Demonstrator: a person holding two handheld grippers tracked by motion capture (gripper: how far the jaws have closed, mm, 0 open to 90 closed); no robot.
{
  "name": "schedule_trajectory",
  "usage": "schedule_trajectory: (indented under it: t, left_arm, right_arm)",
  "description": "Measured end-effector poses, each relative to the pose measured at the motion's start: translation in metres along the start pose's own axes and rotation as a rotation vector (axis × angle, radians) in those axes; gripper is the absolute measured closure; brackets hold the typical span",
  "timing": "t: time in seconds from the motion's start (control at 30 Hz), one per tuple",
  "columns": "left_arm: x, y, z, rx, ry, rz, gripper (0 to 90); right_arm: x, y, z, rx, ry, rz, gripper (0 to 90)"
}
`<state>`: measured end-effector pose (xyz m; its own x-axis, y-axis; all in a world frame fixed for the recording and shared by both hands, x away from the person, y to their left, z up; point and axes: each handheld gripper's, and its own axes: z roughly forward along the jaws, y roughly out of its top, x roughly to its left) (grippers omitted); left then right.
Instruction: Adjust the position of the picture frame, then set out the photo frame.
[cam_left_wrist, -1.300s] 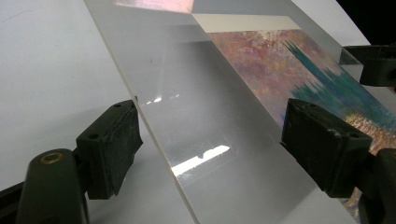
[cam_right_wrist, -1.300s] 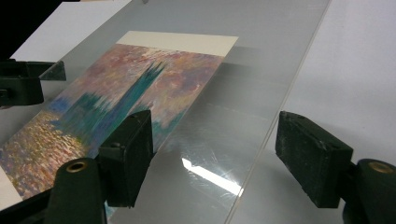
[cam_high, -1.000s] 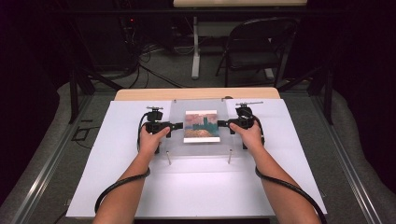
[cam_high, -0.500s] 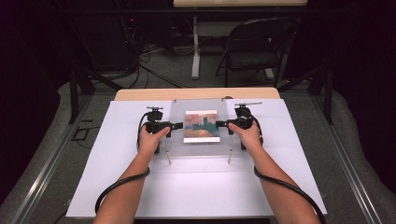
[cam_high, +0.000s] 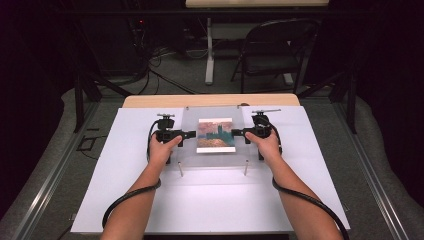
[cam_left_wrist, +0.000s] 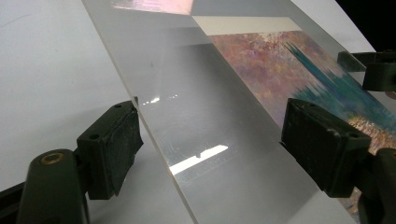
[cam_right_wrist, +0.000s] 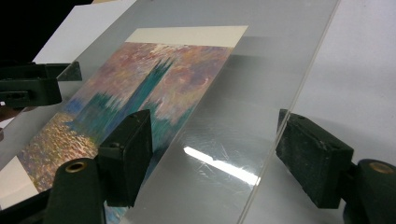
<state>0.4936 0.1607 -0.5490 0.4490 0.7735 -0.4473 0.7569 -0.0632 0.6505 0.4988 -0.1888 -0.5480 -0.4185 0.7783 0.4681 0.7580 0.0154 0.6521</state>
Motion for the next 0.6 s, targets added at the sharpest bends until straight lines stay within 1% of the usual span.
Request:
schedule_trajectory:
  t: [0.1,0.13,0.27,0.4,0.43,0.57,0.6]
  left_arm:
    - [0.0003,0.0003,-0.0004,0.0,-0.001,0.001,21.1]
    - [0.0003,0.0006,-0.0007,0.001,-0.002,0.0,21.3]
    - [0.0007,0.0009,-0.0013,0.002,-0.003,0.002,22.2]
    - [-0.0004,0.0019,-0.0019,0.004,-0.002,0.006,22.4]
    - [-0.0015,0.0025,-0.0027,0.002,0.001,0.009,22.4]
    - [-0.0023,0.0037,-0.0056,-0.01,0.005,0.011,23.6]
    - [-0.0024,0.0037,-0.0063,-0.02,0.006,0.011,24.8]
  right_arm:
    - [0.0002,0.0,-0.0006,0.004,-0.002,-0.001,27.2]
    - [0.0004,-0.0005,-0.0001,-0.008,-0.001,0.0,27.3]
    - [0.0013,-0.0017,-0.001,-0.016,-0.004,-0.001,27.2]
    - [0.0015,-0.0023,-0.0023,-0.02,-0.006,-0.011,27.2]
    - [0.0016,-0.002,-0.0026,-0.025,-0.006,-0.019,27.3]
    - [0.0042,-0.0009,-0.0052,-0.021,-0.008,-0.025,27.2]
    - [0.0057,-0.0006,-0.0058,-0.033,-0.008,-0.034,27.3]
